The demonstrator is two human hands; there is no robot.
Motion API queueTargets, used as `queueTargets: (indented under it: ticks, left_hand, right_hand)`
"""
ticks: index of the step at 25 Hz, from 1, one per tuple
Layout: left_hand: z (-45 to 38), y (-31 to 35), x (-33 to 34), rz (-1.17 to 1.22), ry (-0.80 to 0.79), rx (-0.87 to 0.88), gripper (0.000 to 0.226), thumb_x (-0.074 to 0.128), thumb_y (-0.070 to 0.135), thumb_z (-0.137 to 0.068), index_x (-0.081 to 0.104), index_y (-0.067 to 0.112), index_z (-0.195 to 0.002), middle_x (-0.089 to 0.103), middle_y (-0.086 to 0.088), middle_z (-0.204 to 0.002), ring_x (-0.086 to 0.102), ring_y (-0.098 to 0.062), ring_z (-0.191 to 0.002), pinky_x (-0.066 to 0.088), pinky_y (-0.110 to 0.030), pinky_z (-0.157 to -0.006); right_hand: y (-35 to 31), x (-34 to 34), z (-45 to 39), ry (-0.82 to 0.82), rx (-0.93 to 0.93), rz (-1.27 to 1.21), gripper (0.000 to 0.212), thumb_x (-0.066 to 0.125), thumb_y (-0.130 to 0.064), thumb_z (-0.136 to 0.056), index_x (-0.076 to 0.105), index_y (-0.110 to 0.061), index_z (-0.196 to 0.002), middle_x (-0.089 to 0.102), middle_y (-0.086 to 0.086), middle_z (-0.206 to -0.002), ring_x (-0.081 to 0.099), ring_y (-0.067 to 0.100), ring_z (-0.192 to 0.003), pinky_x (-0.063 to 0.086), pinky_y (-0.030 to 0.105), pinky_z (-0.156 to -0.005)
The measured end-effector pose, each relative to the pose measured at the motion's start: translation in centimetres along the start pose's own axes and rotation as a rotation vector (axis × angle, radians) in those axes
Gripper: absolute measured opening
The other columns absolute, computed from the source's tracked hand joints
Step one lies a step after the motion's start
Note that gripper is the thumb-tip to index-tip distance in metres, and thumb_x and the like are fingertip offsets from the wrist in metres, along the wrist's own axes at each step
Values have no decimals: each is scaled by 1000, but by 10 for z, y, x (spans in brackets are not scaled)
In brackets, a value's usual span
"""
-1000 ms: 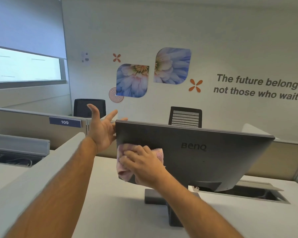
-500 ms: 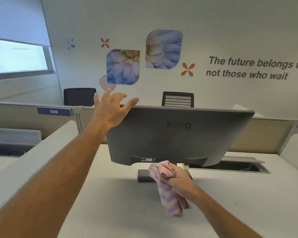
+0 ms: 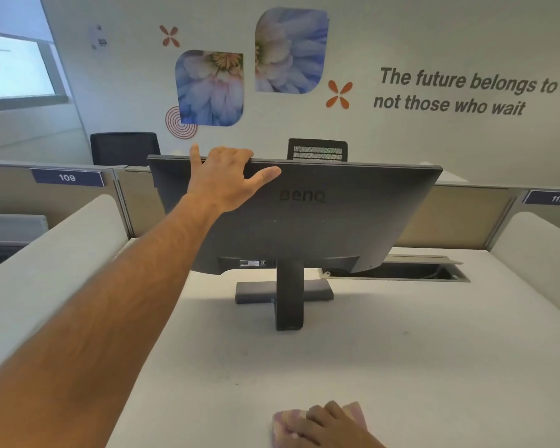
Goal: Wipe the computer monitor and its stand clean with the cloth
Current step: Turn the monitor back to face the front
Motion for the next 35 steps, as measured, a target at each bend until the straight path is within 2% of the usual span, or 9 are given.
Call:
queueTargets:
  ticks: [4,7,10,14,16,19,21,25,35]
  left_hand:
    - [1,-1,2,-2,-14,1,95,14,90,-79,49,27,-141,51,-2,-146,39,-24,-140,3,-67,-118]
    - [-1,-3,2,41,-47,-1,92,14,87,-81,45,29,-145,47,-1,-151,37,-25,-142,5,-64,-118]
    - [-2,-9,-9,232,3,-15,78,18,77,-91,53,26,-138,58,-3,-141,51,-27,-131,25,-57,-116]
    - [-7,-26,-41,610,218,-116,54,31,57,-103,66,18,-92,70,-7,-92,63,-27,-93,51,-47,-88]
    - [-11,-40,-51,654,262,-184,56,33,53,-103,74,14,-100,71,-2,-91,65,-23,-92,52,-40,-86]
    - [-16,-53,-45,393,151,-168,45,47,42,-99,76,8,-90,73,-7,-89,65,-25,-83,55,-41,-81]
    - [-13,-57,-39,269,112,-148,37,58,41,-96,78,10,-90,75,-7,-89,65,-25,-80,57,-40,-81]
    - [-12,-51,-47,208,68,-88,35,74,49,-84,80,16,-91,74,-1,-87,64,-16,-79,54,-32,-75]
    - [-6,-19,-71,-53,-119,16,39,75,56,-79,71,17,-74,64,2,-67,60,-14,-66,58,-38,-73]
  right_hand:
    - [-7,0,-4,139,-38,192,40,22,-50,-103,43,-48,-138,52,-24,-130,56,3,-103,48,23,-83]
    - [13,-63,-20,303,-51,198,58,27,-69,-99,45,-40,-146,53,-14,-145,55,8,-125,49,33,-100]
    - [53,-187,-33,687,54,-92,54,47,-55,-100,57,-21,-140,58,1,-143,50,16,-131,48,46,-107]
    - [106,-338,-27,1105,282,-134,40,69,-29,-94,64,-13,-130,62,5,-131,62,18,-105,58,38,-88]
    - [129,-381,-31,1088,397,-62,47,69,-33,-94,58,-15,-136,58,7,-133,61,21,-107,55,37,-92]
    - [163,-397,-51,793,598,47,58,65,-45,-95,51,-19,-146,55,9,-140,54,29,-126,44,43,-105]
    - [171,-389,-60,677,639,109,55,65,-48,-94,59,-20,-140,60,10,-133,57,30,-121,46,44,-103]
    - [177,-386,-60,762,590,104,45,72,-45,-89,72,-17,-125,65,9,-115,61,29,-106,49,41,-94]
    - [187,-385,-82,705,661,137,41,65,-38,-96,66,-21,-133,63,13,-122,61,34,-111,51,48,-95]
Point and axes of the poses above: each hand's wrist, its own z-axis away from the middle knuckle, its own x-axis out of the palm, y = z × x, the point moved 7 cm from there along -z, towards the middle knuckle
